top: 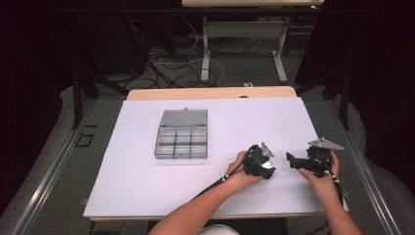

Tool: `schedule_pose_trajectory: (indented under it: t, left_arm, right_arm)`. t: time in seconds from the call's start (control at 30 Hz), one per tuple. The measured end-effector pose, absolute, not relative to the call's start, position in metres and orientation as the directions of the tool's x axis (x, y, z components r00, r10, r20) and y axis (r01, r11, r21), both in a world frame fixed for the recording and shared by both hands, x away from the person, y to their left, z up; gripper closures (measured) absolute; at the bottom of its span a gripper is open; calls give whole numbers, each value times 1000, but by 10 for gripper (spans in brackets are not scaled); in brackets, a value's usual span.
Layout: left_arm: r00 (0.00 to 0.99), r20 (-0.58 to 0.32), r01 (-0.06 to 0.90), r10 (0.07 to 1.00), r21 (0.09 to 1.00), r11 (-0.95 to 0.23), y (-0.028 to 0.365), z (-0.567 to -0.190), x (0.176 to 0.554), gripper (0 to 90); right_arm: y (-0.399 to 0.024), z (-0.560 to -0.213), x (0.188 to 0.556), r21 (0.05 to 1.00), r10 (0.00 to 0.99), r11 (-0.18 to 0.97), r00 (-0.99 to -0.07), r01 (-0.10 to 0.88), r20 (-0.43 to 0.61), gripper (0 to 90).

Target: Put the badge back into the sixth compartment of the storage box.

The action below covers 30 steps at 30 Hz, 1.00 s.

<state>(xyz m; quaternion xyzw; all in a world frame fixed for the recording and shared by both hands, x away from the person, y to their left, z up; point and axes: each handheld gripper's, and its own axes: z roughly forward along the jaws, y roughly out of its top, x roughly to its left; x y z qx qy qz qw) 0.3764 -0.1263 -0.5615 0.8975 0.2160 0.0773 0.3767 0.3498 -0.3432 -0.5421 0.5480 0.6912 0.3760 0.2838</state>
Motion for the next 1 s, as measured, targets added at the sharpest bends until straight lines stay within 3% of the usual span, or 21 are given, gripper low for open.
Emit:
schedule_pose_trajectory:
  t: [0.13,1.0]
  left_arm:
    - [896,-27,330,444,708,-624,-126,-561,376,469]
    - [888,-29,340,459,713,-613,-124,-557,378,471]
  right_arm:
    - [-343,-542,350,831,970,119,-241,543,18,0]
    - [-343,-542,350,832,970,120,-242,542,18,0]
